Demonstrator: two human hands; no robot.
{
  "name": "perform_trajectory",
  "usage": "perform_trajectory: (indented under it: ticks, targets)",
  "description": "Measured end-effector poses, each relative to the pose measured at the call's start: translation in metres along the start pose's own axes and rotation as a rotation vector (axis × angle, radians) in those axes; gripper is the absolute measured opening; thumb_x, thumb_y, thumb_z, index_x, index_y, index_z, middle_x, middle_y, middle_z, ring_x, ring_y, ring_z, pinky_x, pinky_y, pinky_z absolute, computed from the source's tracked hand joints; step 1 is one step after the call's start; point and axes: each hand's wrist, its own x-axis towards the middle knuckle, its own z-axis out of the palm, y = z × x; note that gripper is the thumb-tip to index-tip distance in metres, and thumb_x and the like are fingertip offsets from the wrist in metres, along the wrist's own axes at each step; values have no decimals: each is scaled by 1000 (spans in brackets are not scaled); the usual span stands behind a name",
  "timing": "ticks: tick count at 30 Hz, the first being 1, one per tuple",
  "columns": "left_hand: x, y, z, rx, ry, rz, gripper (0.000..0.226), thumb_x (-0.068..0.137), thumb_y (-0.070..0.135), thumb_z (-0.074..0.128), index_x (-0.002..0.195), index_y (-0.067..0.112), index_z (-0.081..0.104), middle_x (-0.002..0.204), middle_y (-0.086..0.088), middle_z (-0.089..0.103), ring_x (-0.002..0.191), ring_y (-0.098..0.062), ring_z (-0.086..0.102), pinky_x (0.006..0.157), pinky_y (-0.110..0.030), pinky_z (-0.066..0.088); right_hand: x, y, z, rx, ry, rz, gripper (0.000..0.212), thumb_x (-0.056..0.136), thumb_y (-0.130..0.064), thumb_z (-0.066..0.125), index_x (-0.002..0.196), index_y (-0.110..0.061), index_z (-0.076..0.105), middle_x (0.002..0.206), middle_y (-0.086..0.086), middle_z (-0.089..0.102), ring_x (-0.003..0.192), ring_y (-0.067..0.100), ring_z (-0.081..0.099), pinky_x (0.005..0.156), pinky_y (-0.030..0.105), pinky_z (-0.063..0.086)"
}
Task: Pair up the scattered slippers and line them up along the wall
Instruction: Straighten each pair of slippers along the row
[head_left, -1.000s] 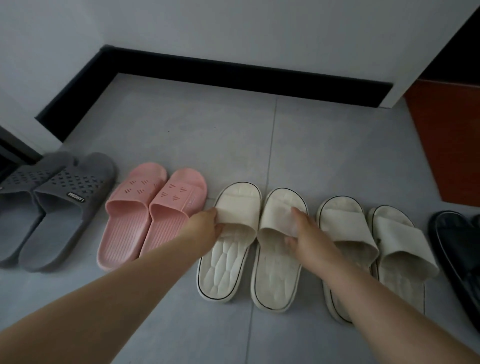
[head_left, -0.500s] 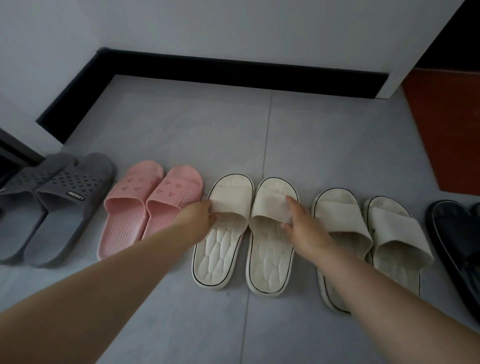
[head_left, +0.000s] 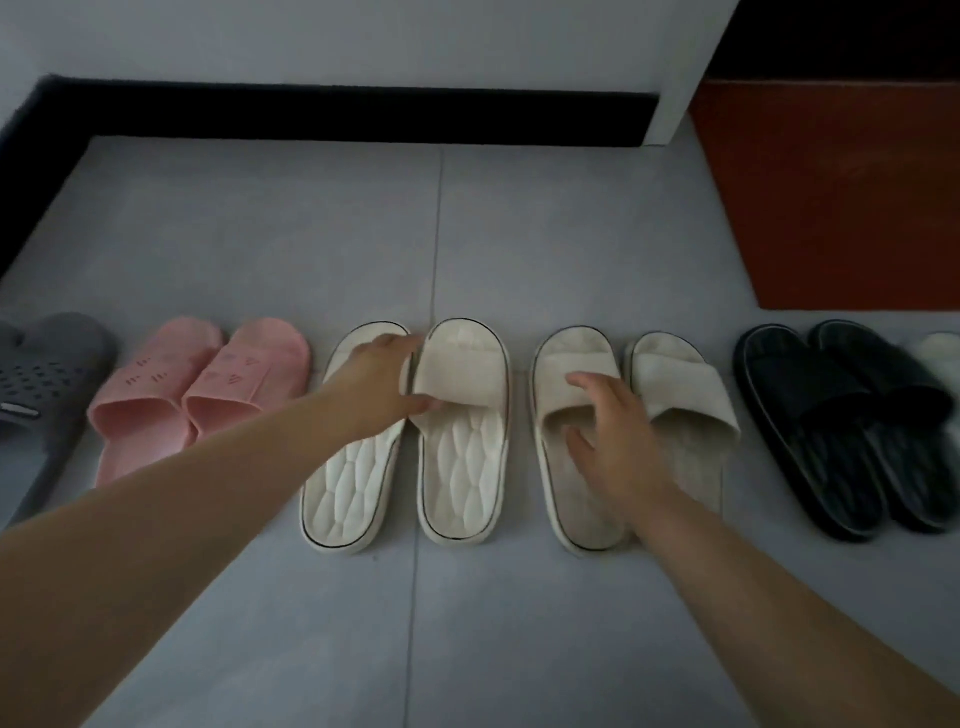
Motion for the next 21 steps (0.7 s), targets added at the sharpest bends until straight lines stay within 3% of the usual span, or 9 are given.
perform_trajectory:
  ticks: [3, 7, 12, 17, 21]
  targets:
    - [16, 51, 8, 17, -76, 196, 79, 79, 34, 67, 143, 18, 25, 148, -7, 34, 135, -24, 32, 111, -32, 27, -13, 45, -35, 4, 151, 196, 48, 83, -11, 61, 128, -17, 47, 133, 9, 47, 121, 28, 42, 97, 28, 29]
    - [40, 110, 17, 163, -218, 296, 76, 80, 34, 65, 143, 20, 25, 148, -4, 32, 135, -21, 32, 107, -29, 27, -22, 101, -73, 52, 185, 436, 58, 83, -13, 62, 135, -22, 37, 141, 10, 36, 127, 32, 36, 100, 41, 35]
    - [50, 142, 50, 377, -331, 62, 78, 82, 32, 64, 141, 7, 19, 136, -19, 46, 122, -34, 48, 98, -39, 41, -13, 128, -76, 234, 23, 497, 55, 90, -17, 53, 140, -18, 29, 139, 10, 46, 123, 31, 48, 97, 40, 41]
    - [47, 148, 73, 124, -212, -106, 72, 86, 27, 59, 142, 14, 17, 128, -21, 52, 115, -37, 52, 90, -38, 43, 4, 125, -71, 306, 62, 418, 31, 91, -11, 46, 122, -12, 46, 114, 12, 60, 103, 28, 57, 86, 36, 43]
    - [43, 140, 78, -27, -171, -128, 72, 86, 34, 58, 143, 21, 18, 134, -18, 47, 116, -35, 51, 94, -38, 42, 16, 131, -76, 330, 53, 420, 41, 92, -9, 47, 132, -8, 39, 131, 11, 54, 119, 28, 51, 94, 34, 40]
